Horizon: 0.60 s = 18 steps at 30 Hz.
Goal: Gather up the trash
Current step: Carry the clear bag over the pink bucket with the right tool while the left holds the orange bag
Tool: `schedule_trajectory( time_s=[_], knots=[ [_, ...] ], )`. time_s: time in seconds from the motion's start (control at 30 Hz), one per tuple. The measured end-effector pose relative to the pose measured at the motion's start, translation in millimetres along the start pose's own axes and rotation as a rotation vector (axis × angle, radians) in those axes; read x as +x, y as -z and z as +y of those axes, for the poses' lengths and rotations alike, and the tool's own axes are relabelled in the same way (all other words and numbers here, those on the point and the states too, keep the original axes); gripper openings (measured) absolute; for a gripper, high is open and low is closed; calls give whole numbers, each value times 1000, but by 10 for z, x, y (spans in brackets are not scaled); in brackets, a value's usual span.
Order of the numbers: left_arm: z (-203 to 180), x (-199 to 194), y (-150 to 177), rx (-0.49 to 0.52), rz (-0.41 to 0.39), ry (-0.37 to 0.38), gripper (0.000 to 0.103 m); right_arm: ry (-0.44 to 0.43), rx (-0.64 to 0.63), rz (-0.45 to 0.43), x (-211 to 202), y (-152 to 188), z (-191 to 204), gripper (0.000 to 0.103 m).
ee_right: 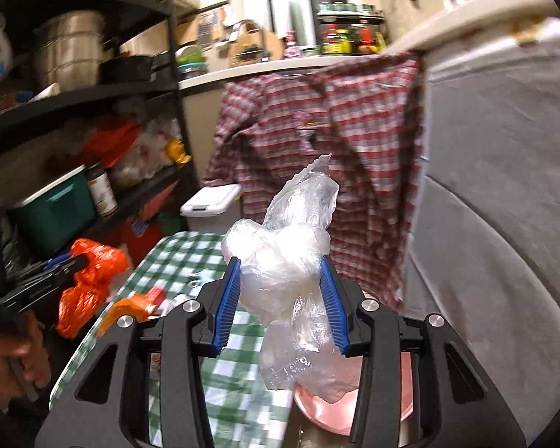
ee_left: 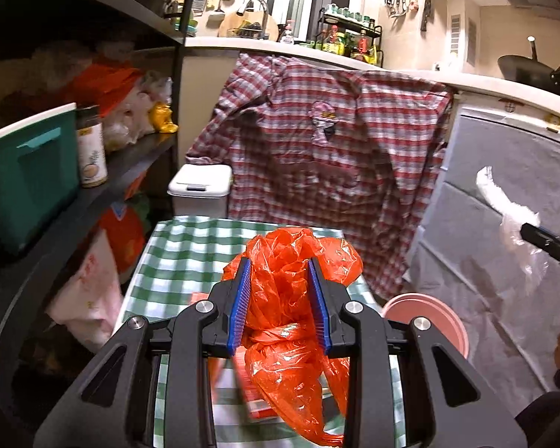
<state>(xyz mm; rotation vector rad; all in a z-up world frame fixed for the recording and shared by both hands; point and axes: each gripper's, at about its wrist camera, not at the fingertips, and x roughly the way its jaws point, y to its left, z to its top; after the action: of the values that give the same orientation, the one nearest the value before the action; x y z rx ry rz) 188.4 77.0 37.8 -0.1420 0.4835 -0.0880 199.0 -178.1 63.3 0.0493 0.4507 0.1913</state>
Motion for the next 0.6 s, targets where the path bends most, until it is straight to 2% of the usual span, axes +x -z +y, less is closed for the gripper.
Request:
schedule_trajectory(
  time_s=[0.2, 0.6],
  knots=[
    [-357, 42, -8, 41, -16, 21, 30, 60, 45, 10, 35, 209, -293, 43],
    [-853, 247, -17, 58, -8, 41, 30, 106, 90, 4, 38, 284, -646, 43]
  ],
)
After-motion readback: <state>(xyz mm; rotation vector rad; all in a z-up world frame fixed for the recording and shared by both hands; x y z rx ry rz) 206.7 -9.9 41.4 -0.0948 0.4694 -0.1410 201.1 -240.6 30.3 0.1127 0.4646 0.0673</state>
